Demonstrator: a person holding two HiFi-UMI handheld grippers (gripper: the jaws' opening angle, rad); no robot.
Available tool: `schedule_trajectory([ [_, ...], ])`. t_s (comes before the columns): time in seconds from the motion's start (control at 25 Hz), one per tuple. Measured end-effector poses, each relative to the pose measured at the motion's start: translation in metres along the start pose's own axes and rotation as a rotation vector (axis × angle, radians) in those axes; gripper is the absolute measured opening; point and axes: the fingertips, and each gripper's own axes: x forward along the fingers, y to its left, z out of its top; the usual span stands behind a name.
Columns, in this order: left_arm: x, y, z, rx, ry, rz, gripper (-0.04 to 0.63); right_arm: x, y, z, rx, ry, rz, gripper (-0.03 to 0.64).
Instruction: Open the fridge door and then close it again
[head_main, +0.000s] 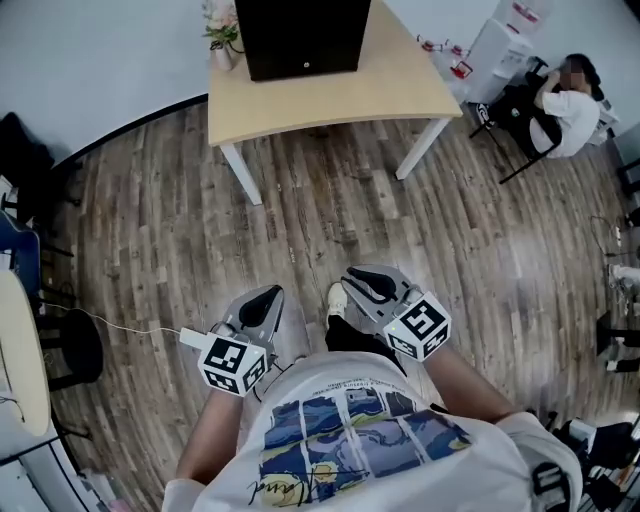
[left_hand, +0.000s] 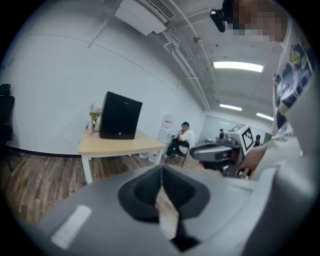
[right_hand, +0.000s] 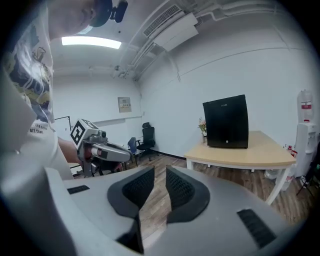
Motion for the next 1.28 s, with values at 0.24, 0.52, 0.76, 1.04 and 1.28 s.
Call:
schedule_trajectory([
  [0.24,0.082,0.032,0.065,0.039,-0.013,0.042,0.049,0.015,-0.099,0.027,0.003,-0.04,0.022,0.072],
  [0.52,0.165,0.04,0.115,0.062,-0.015,0.056,0.048,0.018,-0.196,0.031,0.047,-0.05,0.009,0.025],
  [0.76,0.205,0.053,0.138,0.068,0.015,0.055,0.008,0.013,-0.239,0.039,0.051,-0.09,-0.03,0.02],
  [1.04,0.235,0.093,0.167,0.079,-0.014,0.028,0.008,0.016,-0.272,0.052,0.058,-0.112,-0.118,0.02],
  [1.28,0.271,0.137,0.189,0.106,-0.05,-0.04,0.008,0.019,-0.287,0.058,0.049,-0.083,-0.221,0.02],
])
